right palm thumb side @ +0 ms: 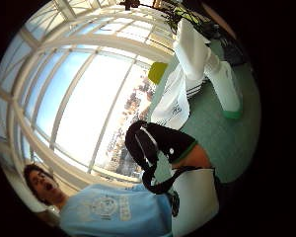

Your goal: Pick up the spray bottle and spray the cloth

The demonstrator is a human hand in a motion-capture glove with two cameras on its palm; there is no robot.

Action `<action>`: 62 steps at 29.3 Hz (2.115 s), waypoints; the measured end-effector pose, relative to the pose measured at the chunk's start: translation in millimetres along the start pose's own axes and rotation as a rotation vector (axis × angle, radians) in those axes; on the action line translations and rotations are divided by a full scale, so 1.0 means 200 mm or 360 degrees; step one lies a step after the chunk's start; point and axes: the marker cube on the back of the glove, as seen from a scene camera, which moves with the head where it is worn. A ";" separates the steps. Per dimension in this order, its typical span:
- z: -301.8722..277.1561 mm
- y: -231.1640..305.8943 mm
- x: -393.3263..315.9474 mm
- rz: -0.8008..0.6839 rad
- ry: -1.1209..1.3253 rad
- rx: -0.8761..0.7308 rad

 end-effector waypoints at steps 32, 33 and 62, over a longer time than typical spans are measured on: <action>0.36 -0.14 0.20 0.0100 -0.0118 0.0081; 0.36 -0.14 0.20 0.0097 -0.0122 0.0095; 0.39 -0.32 -0.23 -0.0162 -0.0015 -0.0440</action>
